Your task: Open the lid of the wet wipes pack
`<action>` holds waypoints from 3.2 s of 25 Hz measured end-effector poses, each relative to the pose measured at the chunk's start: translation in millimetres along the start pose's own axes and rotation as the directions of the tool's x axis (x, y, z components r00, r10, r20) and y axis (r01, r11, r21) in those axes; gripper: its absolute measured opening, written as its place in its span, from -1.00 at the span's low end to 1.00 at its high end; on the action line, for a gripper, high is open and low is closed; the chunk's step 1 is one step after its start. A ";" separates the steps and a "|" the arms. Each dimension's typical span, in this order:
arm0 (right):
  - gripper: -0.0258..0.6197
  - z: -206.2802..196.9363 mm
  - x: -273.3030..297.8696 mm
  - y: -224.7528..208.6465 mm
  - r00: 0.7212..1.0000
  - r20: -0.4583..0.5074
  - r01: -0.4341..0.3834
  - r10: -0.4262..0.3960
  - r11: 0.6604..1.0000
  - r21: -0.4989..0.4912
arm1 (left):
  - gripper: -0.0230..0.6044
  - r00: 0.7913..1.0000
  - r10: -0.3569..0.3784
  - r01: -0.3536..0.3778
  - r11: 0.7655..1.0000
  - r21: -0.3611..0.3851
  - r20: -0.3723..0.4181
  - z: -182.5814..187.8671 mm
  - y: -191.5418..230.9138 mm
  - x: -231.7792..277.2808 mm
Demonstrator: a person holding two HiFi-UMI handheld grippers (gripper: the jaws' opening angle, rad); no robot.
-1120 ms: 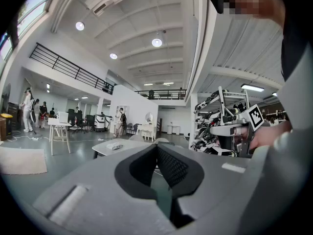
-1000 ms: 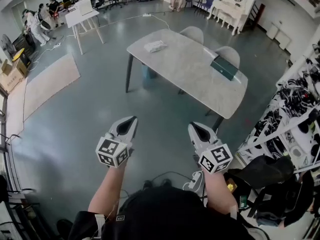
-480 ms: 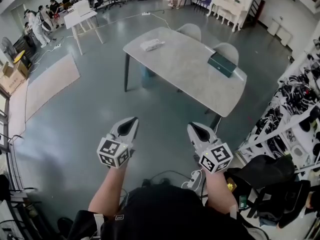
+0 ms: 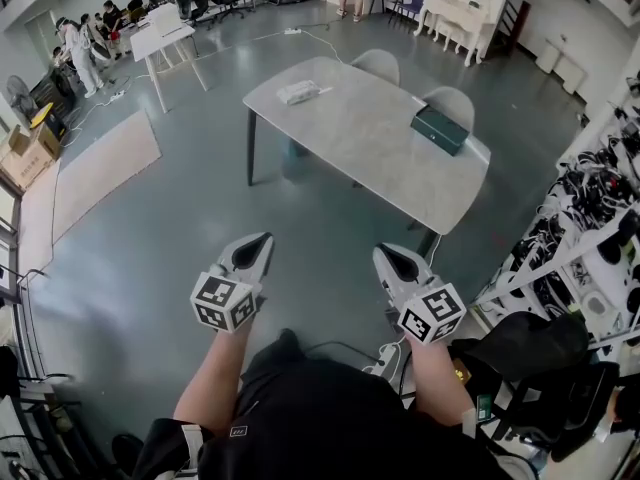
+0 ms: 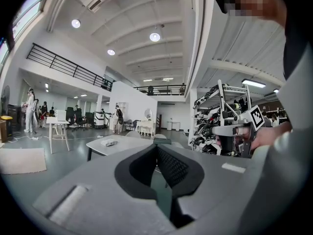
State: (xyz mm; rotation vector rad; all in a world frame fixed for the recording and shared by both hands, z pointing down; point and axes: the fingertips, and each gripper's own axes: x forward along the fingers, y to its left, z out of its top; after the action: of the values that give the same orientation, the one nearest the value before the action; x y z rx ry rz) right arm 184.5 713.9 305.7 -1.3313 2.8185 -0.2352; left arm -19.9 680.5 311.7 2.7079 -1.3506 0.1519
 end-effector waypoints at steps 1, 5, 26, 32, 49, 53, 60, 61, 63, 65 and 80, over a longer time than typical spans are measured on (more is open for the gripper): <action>-0.92 -0.4 1.2 -2.6 1.000 -0.002 0.000 0.000 1.000 0.000 | -0.90 1.000 0.001 -0.001 1.000 -0.001 0.000 -0.2 1.5 2.8; -0.91 -4.0 17.3 -15.0 1.000 -0.023 0.010 -0.010 1.000 -0.006 | -0.90 1.000 0.001 -0.001 1.000 -0.006 0.007 -2.6 16.4 17.8; -0.92 9.9 276.2 -62.0 0.996 -0.091 0.019 -0.022 0.999 -0.030 | -0.90 1.000 -0.029 0.029 0.999 -0.043 0.001 6.2 240.3 132.0; -0.92 14.5 336.2 -55.1 0.995 -0.099 0.017 -0.021 0.999 -0.047 | -0.89 1.000 -0.031 0.031 0.999 -0.037 0.006 10.1 300.0 141.0; -0.92 6.3 424.4 -77.7 0.986 -0.163 -0.036 0.023 0.996 -0.081 | -0.89 1.000 0.018 -0.019 0.997 -0.070 -0.013 3.4 376.3 172.5; -0.92 5.0 447.8 -101.0 0.986 -0.160 -0.058 0.048 0.997 -0.058 | -0.89 0.999 0.031 -0.033 0.997 -0.064 -0.036 3.8 389.9 197.5; -0.92 3.1 497.0 -179.9 0.984 -0.164 -0.072 0.067 0.997 -0.026 | -0.90 0.996 0.032 -0.037 0.998 -0.055 -0.082 6.8 414.2 285.9; -0.92 2.8 504.7 -192.8 0.984 -0.166 -0.073 0.068 0.997 -0.021 | -0.90 0.996 0.029 -0.034 0.998 -0.052 -0.088 8.2 417.4 301.0; -0.92 0.6 519.4 -219.0 0.982 -0.174 -0.075 0.072 0.997 -0.007 | -0.89 0.995 0.028 -0.033 0.998 -0.054 -0.098 10.4 424.0 331.0; -0.91 -1.7 531.9 -243.3 0.980 -0.183 -0.080 0.080 0.997 0.006 | -0.90 0.994 0.027 -0.033 0.998 -0.057 -0.109 11.8 428.4 359.6; -0.92 8.0 605.4 -339.5 0.971 -0.187 -0.143 0.147 0.989 0.038 | -0.89 0.989 0.044 -0.046 0.999 -0.014 -0.140 36.3 461.7 481.5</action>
State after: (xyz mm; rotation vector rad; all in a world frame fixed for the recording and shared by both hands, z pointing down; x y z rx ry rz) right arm 59.7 34.7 376.3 -1.1483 3.0403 -0.4124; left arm -99.5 19.6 368.1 2.5991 -1.3669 0.3266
